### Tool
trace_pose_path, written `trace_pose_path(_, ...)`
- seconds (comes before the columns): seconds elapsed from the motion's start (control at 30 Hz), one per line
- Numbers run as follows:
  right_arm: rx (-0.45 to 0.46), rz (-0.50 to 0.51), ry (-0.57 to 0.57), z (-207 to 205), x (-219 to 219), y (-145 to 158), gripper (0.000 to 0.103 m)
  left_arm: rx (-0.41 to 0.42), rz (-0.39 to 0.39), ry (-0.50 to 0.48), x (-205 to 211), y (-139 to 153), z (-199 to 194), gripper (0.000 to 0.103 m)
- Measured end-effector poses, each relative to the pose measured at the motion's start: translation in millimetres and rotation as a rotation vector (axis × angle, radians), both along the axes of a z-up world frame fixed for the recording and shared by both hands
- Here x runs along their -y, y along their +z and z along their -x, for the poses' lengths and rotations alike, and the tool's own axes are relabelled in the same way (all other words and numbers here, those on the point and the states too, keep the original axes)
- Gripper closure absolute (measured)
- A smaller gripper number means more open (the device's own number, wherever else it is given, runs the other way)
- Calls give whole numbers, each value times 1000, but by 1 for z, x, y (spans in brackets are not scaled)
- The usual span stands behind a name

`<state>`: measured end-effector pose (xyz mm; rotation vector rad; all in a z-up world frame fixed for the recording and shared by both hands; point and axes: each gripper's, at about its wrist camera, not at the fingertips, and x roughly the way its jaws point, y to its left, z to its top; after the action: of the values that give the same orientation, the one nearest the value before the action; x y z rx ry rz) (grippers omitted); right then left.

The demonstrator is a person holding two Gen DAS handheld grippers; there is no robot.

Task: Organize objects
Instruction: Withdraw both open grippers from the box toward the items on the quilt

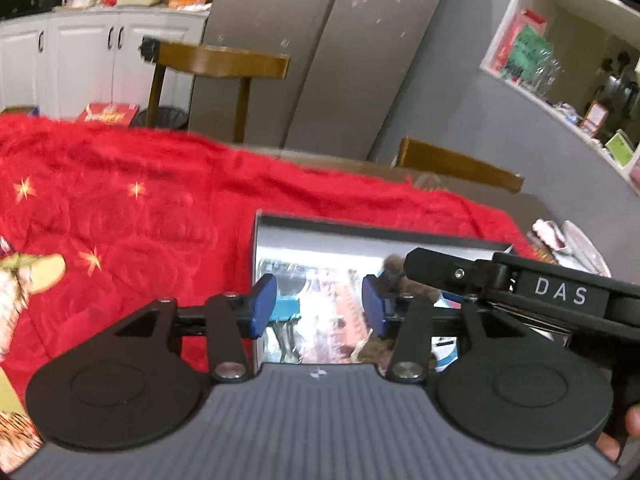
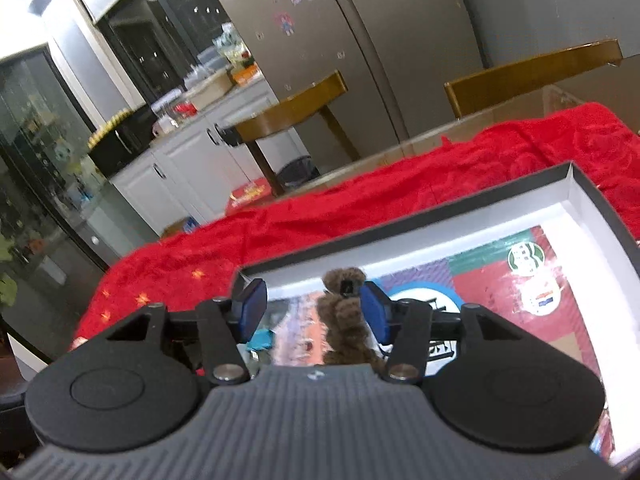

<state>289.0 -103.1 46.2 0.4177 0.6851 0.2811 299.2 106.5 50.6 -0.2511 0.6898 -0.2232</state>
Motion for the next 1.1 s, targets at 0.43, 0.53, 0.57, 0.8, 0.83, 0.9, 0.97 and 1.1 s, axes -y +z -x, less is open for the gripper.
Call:
trace_pose_path(0.43,249,45,-131,124,29,90,20,342,-18,-53,-7,118,112,42)
trace_pose_path(0.53,287,74,-154,152,38,95,20,421,-30,-60,0,136,153,36)
trace_pose_path(0.57,297,81,-166,160,40,94,20,440,-28,-59,1,140,166,36)
trace_pose_path(0.8,361,132,-184,200,39,73,19,472,-63,-16,8,137,235,35)
trace_pose_path(0.83,369,140,-187,204,38,67,19,461,-81,-15,9,131,243,35)
trace_pose_path(0.9,373,152,-189,209,36,55,19,431,-119,-3,10,113,258,35)
trace_pose_path(0.97,359,153,-187,208,35,41,19,408,-168,3,13,91,270,35)
trace_pose_path(1.1,277,159,-137,194,31,14,19,367,-223,-18,24,52,281,35)
